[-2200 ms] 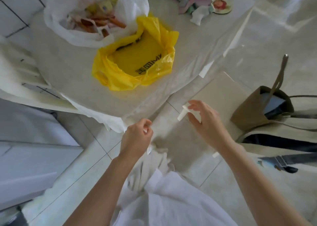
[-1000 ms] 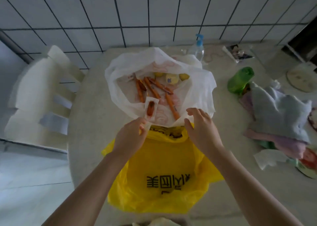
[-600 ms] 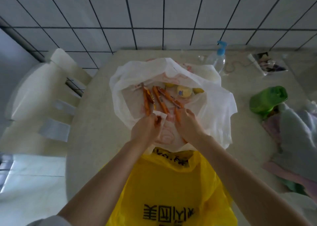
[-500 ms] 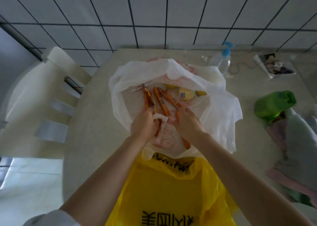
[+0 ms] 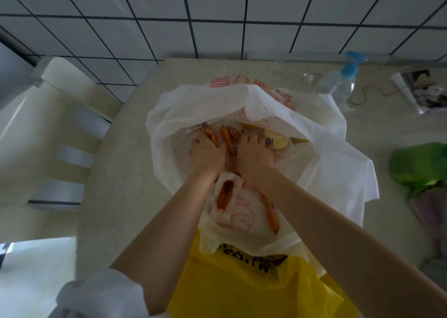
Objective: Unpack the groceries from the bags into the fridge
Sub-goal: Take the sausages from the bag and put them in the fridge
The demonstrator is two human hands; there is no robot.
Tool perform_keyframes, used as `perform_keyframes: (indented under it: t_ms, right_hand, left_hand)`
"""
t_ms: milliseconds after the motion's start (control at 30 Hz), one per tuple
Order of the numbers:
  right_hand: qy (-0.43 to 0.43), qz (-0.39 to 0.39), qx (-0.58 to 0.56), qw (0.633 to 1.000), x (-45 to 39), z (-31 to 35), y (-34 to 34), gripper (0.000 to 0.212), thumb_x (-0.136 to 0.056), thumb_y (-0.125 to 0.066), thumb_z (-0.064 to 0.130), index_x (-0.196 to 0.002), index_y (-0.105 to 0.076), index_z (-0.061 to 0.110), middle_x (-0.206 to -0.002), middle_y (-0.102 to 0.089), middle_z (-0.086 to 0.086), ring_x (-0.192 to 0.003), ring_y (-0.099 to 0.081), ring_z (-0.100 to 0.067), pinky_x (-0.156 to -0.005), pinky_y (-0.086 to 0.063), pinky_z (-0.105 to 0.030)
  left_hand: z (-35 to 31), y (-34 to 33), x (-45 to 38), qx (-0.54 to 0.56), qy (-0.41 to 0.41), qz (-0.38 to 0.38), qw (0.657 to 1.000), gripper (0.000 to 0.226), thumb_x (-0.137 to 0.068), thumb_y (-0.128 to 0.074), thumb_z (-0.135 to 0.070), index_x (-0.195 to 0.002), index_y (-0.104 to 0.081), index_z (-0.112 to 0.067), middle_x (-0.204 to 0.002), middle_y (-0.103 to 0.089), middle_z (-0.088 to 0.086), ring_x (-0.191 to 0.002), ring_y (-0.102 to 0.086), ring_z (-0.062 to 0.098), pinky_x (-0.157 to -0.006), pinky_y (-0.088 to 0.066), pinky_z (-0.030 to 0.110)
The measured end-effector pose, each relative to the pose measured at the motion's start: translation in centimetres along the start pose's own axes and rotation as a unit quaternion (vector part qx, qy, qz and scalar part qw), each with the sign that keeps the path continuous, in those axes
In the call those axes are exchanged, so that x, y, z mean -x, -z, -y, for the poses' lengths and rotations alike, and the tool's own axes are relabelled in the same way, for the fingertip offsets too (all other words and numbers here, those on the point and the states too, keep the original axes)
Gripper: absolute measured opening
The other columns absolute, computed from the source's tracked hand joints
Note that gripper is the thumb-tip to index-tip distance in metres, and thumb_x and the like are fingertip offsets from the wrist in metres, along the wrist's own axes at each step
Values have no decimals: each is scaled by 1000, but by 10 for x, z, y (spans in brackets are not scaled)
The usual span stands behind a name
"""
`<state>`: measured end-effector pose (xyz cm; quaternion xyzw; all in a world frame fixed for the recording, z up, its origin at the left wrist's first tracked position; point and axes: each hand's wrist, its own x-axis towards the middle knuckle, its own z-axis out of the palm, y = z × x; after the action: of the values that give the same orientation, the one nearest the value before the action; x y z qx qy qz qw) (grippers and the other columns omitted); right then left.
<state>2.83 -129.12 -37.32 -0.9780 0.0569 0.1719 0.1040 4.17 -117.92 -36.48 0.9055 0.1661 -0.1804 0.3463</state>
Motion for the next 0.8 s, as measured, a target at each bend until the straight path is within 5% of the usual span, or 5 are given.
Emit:
perform_keyframes:
  t_ms: [267,433,567,700,800]
  right_hand:
    - [19,14,26,999,-14,8,-9,44,-96,-48,27,-128,-34,1,-125,-48,-20,-105,-57,-35,-76,-51,-38]
    - [2,0,-88,996,-19,3,1,36,-94,-53,21,-121,-37,4,-114,-56,-18,-97,-61,-34,-70,-50,-37]
    - [20,-36,-195,980,-8,-2,20,34,-89,-51,17,-120,-39,7,-99,-57,-10,-85,-61,-28,-64,-51,-37]
    - [-1,-50,-270,962,20,-9,28,27,-85,-49,11,-110,-42,8,-84,-49,1,-70,-50,-15,-52,-35,-24]
    - [-54,-10,-309,950,43,-23,22,20,-88,-52,15,-104,-42,9,-82,-51,-2,-71,-55,-19,-55,-44,-29]
  left_hand:
    - [6,-1,-19,-19,5,21,1000,64,-81,-60,-42,-134,-40,-12,-126,-49,13,-117,-49,32,-94,-44,43]
    - [7,3,-27,0,-10,34,999,54,-68,-49,-50,-108,-59,-15,-102,-66,9,-91,-62,24,-78,-53,38]
    - [8,8,-30,-14,-9,3,1000,31,-89,-57,-38,-111,-62,-17,-98,-67,1,-83,-61,17,-59,-39,26]
    - [8,7,-28,-38,-8,-5,999,40,-91,-59,-36,-123,-57,-13,-111,-66,5,-99,-64,22,-67,-41,26]
    - [10,0,-29,-43,-10,36,998,64,-83,-62,-43,-136,-45,-11,-126,-59,10,-110,-59,27,-78,-51,32]
